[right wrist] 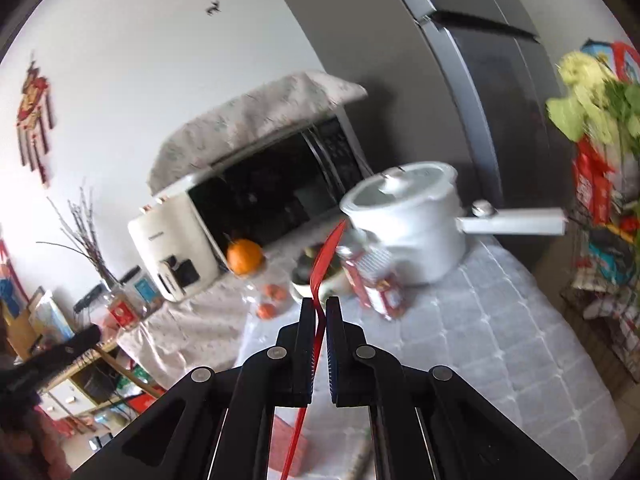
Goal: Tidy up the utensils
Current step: 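Lower the chopstick and red spoon into the pink basket and open both tools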
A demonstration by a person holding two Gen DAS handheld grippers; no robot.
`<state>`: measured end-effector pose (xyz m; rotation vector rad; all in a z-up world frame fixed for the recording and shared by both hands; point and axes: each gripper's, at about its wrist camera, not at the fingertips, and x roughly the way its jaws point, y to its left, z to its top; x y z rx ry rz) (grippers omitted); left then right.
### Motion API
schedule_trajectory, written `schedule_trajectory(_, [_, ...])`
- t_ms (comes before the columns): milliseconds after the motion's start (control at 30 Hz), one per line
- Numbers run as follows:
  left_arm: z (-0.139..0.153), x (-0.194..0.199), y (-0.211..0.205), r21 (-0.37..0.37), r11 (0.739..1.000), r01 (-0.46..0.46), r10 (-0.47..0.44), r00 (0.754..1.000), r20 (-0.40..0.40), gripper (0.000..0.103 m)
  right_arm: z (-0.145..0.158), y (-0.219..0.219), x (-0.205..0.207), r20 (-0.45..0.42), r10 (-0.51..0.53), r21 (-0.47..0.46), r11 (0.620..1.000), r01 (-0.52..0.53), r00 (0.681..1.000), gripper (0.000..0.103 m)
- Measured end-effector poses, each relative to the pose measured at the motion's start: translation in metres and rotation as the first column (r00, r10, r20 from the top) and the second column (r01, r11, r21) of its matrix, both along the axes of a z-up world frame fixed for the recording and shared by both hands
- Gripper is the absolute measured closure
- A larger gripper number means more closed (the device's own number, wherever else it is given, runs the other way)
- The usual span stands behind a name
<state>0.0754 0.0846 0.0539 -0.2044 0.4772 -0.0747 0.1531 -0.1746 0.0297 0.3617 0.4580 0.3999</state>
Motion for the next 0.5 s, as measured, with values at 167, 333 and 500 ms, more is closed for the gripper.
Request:
schedule_trajectory(167, [-0.025, 0.018, 0.010, -0.004, 1.000, 0.013, -0.013, 0.995, -0.100, 0.096, 0.001, 0.057, -0.002, 0.093, 0.020, -0.036, 0.999, -0.017, 0.995, 0.098])
schedule_trajectory(333, [-0.050, 0.035, 0.018, -0.055, 0.998, 0.022, -0.033, 0.978, -0.205, 0.096, -0.022, 0.096, 0.006, 0.102, 0.009, -0.098, 0.995, 0.001, 0.995, 0.098])
schedule_trajectory(500, [-0.060, 0.043, 0.019, -0.084, 0.996, 0.022, -0.041, 0.970, -0.239, 0.096, -0.036, 0.112, 0.012, 0.109, 0.010, -0.150, 0.989, 0.007, 0.994, 0.098])
